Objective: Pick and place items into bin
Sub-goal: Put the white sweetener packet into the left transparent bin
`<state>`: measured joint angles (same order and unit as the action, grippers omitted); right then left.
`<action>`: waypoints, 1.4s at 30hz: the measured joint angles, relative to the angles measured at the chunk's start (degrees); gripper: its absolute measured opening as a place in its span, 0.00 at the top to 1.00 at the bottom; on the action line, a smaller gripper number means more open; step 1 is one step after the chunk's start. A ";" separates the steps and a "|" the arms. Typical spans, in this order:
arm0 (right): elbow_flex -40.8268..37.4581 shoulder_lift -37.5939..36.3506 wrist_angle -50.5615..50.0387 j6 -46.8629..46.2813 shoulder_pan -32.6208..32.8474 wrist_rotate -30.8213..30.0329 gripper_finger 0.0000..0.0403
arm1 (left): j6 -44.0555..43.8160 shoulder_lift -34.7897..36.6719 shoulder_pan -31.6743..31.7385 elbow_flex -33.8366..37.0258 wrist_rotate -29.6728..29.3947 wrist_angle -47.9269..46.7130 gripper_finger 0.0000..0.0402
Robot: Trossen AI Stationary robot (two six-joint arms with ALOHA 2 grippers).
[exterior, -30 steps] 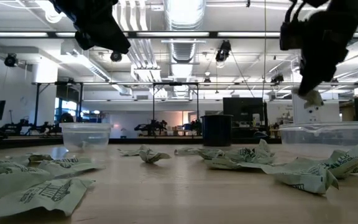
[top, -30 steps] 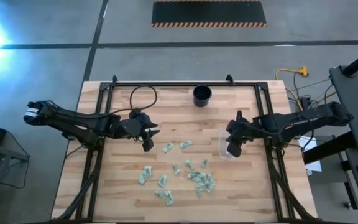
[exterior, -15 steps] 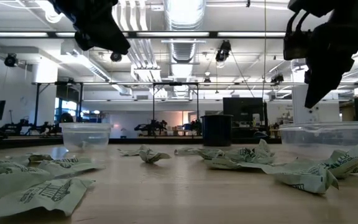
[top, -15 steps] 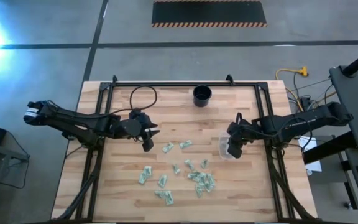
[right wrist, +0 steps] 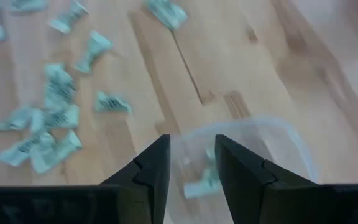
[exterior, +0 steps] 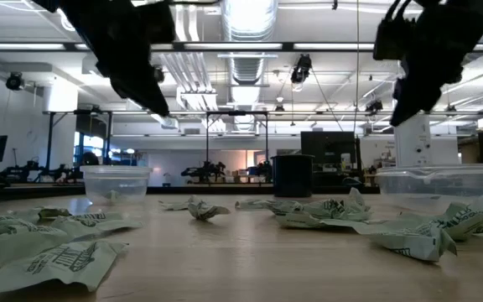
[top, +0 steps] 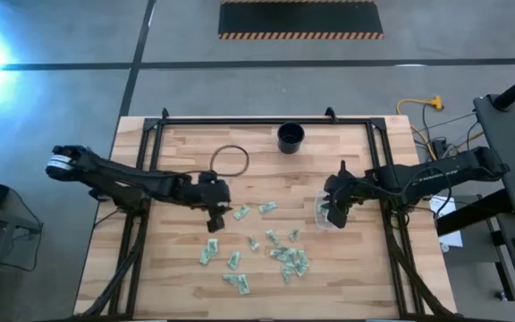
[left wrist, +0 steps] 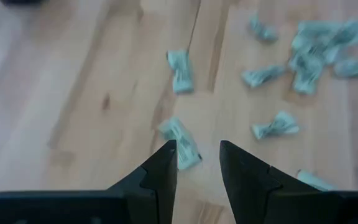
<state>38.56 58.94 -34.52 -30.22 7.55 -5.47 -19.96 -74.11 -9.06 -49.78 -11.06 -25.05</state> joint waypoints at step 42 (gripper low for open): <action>1.82 -0.03 4.85 6.90 1.99 -0.06 0.80 | 0.88 -23.17 9.20 -5.09 9.12 6.51 0.74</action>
<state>40.38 58.92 -29.67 -23.32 9.54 -5.53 -19.08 -97.27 0.14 -54.87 -1.94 -18.55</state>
